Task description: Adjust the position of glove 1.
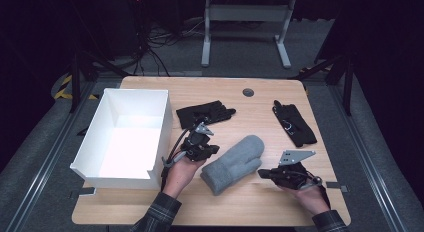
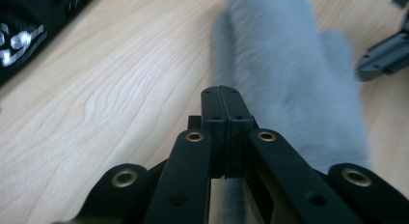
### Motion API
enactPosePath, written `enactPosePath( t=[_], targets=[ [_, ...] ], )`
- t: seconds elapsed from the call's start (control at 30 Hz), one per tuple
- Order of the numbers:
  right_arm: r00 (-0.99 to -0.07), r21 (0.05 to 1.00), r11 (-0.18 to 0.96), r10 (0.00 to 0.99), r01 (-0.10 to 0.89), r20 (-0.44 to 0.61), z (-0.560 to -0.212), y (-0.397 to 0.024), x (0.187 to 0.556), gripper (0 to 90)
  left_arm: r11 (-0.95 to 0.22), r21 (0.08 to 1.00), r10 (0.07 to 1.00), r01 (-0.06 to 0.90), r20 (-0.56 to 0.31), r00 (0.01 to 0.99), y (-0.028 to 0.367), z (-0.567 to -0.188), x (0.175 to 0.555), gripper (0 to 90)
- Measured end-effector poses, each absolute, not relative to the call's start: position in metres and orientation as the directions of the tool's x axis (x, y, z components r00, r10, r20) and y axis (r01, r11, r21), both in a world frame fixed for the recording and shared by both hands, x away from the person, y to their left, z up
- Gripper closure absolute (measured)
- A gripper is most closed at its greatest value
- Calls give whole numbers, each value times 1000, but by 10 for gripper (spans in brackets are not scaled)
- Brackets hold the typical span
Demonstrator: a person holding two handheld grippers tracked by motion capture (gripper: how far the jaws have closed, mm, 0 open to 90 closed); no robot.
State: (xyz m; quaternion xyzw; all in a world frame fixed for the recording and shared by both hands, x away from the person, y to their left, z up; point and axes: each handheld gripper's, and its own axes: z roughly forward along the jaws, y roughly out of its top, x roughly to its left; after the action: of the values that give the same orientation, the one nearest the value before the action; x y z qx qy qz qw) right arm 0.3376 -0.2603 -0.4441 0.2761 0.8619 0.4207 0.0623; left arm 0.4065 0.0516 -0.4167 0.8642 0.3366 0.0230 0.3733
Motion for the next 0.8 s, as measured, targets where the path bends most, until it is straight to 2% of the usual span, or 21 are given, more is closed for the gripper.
enactPosePath(
  t=[0.27, 0.63, 0.8],
  targets=[
    [-853, 728, 542, 511, 419, 110, -459, -232, 346, 900, -543, 589, 561, 599, -277, 780, 43, -441, 404, 900],
    [-852, 730, 547, 516, 409, 90, -462, -224, 355, 900, -568, 574, 504, 590, -324, 801, 46, -447, 379, 900],
    [-848, 733, 545, 524, 408, 83, -463, -224, 357, 900, -585, 572, 490, 575, -317, 812, 44, -449, 370, 900]
  ],
)
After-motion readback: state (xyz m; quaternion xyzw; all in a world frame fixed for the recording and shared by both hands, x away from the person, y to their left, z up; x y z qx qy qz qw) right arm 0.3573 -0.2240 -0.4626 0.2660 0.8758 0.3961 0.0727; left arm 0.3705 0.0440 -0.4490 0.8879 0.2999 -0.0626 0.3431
